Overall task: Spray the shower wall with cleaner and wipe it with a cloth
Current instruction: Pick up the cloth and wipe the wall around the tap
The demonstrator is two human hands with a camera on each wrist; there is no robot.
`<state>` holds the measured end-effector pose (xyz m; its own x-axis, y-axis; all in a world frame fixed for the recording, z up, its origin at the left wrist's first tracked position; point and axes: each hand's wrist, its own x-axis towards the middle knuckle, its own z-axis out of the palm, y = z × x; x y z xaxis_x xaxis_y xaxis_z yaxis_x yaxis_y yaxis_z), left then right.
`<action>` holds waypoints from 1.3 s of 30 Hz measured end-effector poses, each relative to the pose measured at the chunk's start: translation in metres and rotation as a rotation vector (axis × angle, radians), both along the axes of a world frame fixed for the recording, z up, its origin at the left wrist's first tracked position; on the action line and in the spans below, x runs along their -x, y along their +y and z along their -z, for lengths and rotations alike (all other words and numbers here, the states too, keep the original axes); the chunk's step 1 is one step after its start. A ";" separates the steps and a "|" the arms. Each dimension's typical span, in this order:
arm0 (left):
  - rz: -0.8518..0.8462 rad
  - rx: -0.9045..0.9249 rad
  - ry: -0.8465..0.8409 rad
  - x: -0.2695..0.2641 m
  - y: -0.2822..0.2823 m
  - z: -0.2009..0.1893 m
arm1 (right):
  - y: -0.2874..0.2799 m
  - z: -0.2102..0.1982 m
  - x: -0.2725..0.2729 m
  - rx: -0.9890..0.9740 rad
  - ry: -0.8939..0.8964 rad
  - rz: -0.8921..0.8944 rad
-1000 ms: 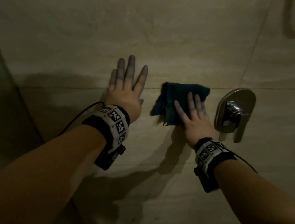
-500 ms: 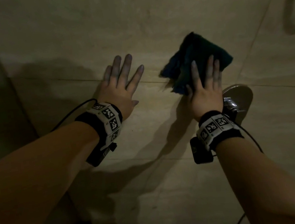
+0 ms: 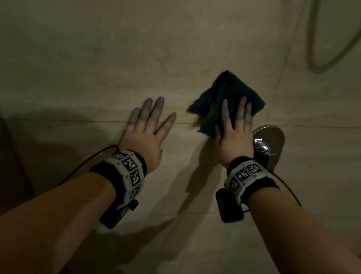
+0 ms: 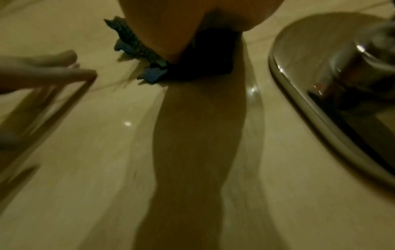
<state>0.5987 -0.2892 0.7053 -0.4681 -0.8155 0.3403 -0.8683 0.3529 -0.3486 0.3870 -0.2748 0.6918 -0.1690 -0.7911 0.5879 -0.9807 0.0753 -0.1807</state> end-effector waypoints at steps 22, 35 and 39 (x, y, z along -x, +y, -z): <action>0.093 0.136 0.174 -0.012 0.001 -0.040 | 0.001 -0.063 -0.003 -0.038 0.062 -0.012; -0.021 0.082 0.148 -0.030 0.003 -0.031 | 0.018 -0.011 -0.009 -0.399 0.259 -0.106; 0.008 0.092 0.210 -0.035 0.006 -0.033 | 0.014 -0.034 -0.016 -0.292 0.192 -0.086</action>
<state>0.6337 -0.2835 0.7386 -0.3851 -0.7731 0.5040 -0.9226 0.3346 -0.1917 0.4028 -0.2610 0.7255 -0.0034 -0.9368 0.3500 -0.9996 0.0127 0.0243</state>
